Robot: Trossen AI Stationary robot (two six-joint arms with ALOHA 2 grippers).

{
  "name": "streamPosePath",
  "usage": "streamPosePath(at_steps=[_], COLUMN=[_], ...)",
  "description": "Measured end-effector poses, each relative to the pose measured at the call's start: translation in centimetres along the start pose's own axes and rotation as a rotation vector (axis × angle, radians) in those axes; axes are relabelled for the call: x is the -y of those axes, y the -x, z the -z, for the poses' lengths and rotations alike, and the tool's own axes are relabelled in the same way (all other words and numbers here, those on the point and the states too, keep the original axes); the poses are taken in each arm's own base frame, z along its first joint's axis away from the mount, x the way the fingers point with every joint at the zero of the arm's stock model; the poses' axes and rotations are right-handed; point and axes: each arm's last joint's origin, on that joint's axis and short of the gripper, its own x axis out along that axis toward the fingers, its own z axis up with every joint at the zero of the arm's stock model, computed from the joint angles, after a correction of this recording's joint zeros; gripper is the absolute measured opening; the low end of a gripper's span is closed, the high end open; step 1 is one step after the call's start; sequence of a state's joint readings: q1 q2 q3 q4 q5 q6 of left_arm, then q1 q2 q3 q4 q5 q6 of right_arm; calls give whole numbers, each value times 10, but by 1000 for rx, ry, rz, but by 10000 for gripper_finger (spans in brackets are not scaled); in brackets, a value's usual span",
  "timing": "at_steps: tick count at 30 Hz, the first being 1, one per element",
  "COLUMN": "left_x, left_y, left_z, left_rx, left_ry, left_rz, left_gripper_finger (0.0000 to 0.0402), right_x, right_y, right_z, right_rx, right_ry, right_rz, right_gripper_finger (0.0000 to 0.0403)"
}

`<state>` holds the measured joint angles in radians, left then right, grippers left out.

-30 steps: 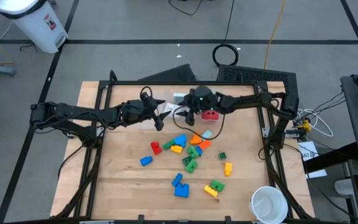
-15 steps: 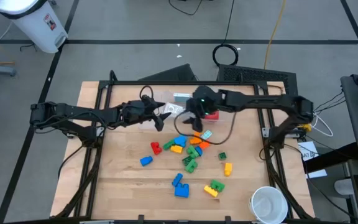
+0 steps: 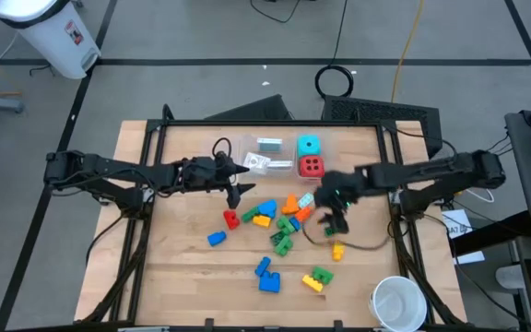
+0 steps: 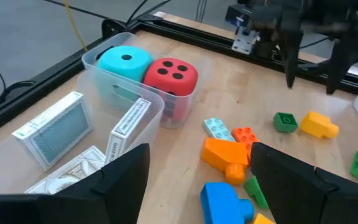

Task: Pick & Place Toys
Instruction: Put the green game piece into the left transparent bin

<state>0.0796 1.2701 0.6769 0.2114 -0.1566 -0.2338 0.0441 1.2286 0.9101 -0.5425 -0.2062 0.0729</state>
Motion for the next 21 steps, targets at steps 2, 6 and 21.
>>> streamPosePath(at_steps=[2, 6, 21], left_x=[2, 3, 3], left_y=[0, 0, 1], left_z=[0, 1, 1], left_rx=[0, 0, 0], left_ry=[-2, 0, 32], left_rz=[6, 11, 10], left_gripper_finger=[280, 280, 280], right_x=[-7, -12, -10], right_y=[-11, -36, -54], right_z=[18, 56, 100], right_rx=[11, -14, -100], right_ry=[36, 90, 147], right_rz=[-14, 8, 87], right_gripper_finger=[201, 201, 201])
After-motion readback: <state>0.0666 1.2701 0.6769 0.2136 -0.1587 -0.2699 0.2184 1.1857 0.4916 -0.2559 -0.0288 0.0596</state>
